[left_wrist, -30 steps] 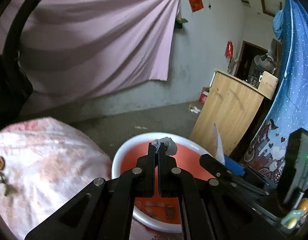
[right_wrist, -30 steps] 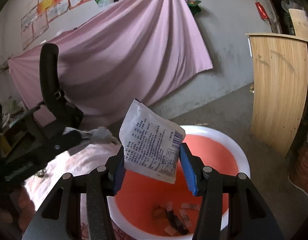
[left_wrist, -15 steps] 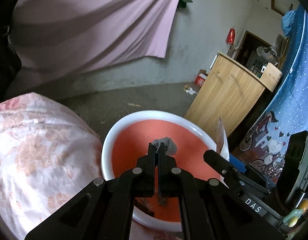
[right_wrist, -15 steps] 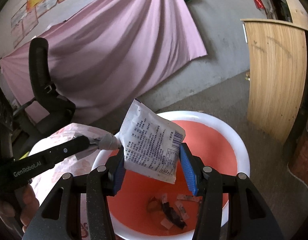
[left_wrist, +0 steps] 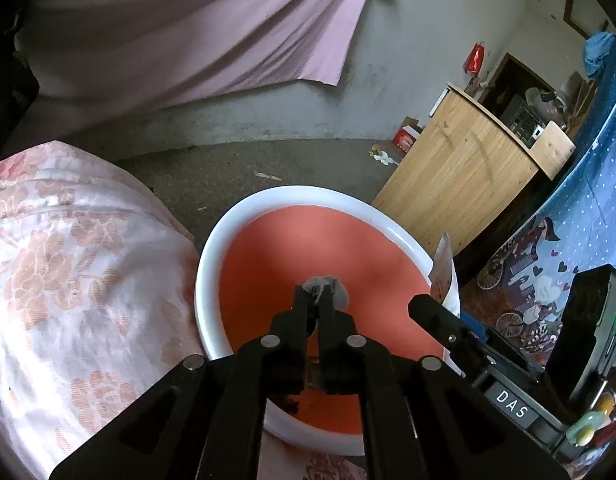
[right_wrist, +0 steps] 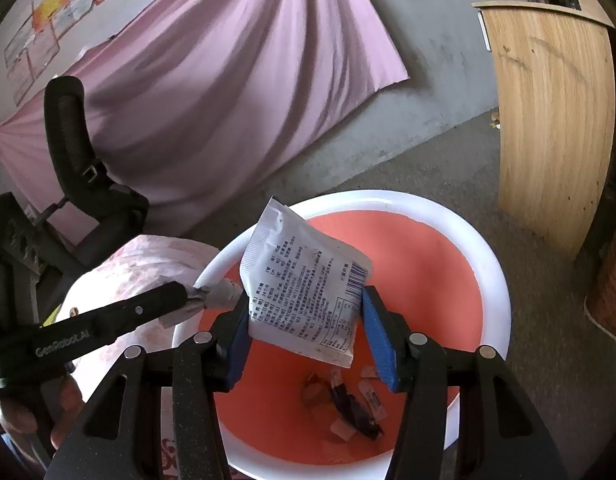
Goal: Collect trash
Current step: 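Open both tools to drop the items into the basin, then move both open tools back over the dried leaves and fruit slice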
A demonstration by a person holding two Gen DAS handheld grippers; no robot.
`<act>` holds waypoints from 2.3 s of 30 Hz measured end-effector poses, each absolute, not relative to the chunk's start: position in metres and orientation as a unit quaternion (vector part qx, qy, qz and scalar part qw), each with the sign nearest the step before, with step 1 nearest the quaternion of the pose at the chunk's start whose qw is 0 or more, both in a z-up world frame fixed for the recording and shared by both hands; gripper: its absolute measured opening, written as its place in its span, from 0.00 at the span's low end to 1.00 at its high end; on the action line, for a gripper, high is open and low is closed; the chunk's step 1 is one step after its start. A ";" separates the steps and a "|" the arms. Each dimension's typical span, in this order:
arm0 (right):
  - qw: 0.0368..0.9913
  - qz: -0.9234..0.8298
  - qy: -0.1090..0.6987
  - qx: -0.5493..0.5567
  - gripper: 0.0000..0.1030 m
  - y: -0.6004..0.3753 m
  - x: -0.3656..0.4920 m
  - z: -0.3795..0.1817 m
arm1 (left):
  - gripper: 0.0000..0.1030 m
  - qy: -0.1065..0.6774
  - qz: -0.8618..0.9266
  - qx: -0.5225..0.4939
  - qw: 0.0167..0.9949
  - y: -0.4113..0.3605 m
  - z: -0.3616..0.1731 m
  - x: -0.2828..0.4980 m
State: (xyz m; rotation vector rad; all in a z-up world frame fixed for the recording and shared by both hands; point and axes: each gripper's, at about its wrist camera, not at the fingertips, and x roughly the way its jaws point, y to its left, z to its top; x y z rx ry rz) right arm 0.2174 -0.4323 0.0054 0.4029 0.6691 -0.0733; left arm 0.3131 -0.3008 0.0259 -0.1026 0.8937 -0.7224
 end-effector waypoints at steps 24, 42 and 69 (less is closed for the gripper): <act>0.939 -0.044 0.294 0.171 0.65 -0.424 0.213 0.016 | 0.43 0.386 -0.303 -0.066 0.869 -0.259 0.049 0.301; 0.964 -0.035 0.207 0.160 0.86 -0.406 0.198 0.045 | 0.75 0.281 -0.256 -0.075 0.922 -0.206 0.086 0.261; 0.994 0.019 0.034 0.105 1.00 -0.281 0.176 0.097 | 0.98 0.106 -0.074 -0.066 0.989 -0.049 0.100 0.189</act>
